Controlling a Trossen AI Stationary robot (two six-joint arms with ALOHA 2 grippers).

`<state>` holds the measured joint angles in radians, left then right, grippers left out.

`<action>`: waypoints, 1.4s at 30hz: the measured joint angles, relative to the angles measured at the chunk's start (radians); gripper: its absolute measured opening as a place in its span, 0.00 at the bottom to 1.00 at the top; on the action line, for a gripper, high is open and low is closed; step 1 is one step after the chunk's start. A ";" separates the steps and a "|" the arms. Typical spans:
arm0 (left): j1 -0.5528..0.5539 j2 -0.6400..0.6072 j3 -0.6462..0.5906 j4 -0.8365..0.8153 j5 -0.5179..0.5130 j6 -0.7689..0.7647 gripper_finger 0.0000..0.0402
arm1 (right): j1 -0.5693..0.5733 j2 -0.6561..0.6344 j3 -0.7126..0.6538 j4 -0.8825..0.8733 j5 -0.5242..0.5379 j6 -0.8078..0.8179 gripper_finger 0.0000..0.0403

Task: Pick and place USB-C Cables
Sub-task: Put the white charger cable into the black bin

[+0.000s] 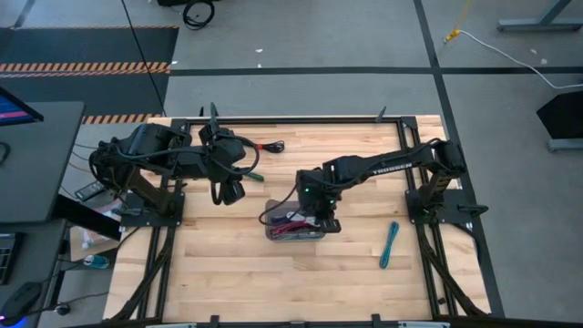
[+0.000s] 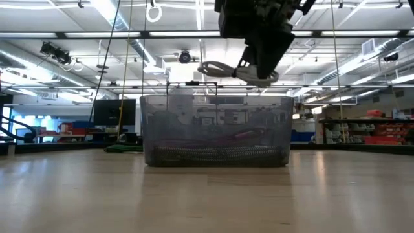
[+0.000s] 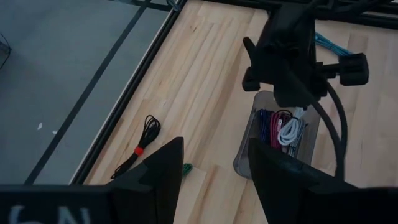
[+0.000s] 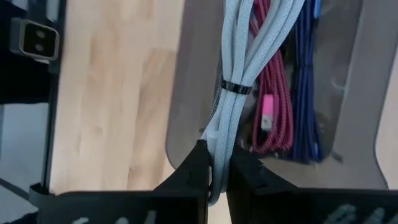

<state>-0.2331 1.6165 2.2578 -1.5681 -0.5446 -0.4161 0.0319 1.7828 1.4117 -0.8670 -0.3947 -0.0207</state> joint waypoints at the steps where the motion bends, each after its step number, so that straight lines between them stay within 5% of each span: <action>1: 0.000 0.000 0.000 0.000 0.000 0.000 0.46 | 0.000 0.000 0.000 0.014 -0.005 0.001 0.07; 16: 0.000 0.000 0.000 0.000 0.000 -0.019 0.46 | 0.001 0.000 -0.001 0.163 -0.097 0.020 0.07; 32: 0.000 0.000 0.000 0.000 0.000 -0.019 0.46 | 0.000 0.000 -0.001 0.083 0.035 -0.023 0.07; 42: 0.000 0.000 0.000 0.000 0.000 -0.019 0.46 | 0.000 0.000 -0.001 0.058 0.027 -0.022 0.07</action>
<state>-0.2329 1.6165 2.2578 -1.5681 -0.5444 -0.4351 0.0322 1.7828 1.4109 -0.8092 -0.3673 -0.0429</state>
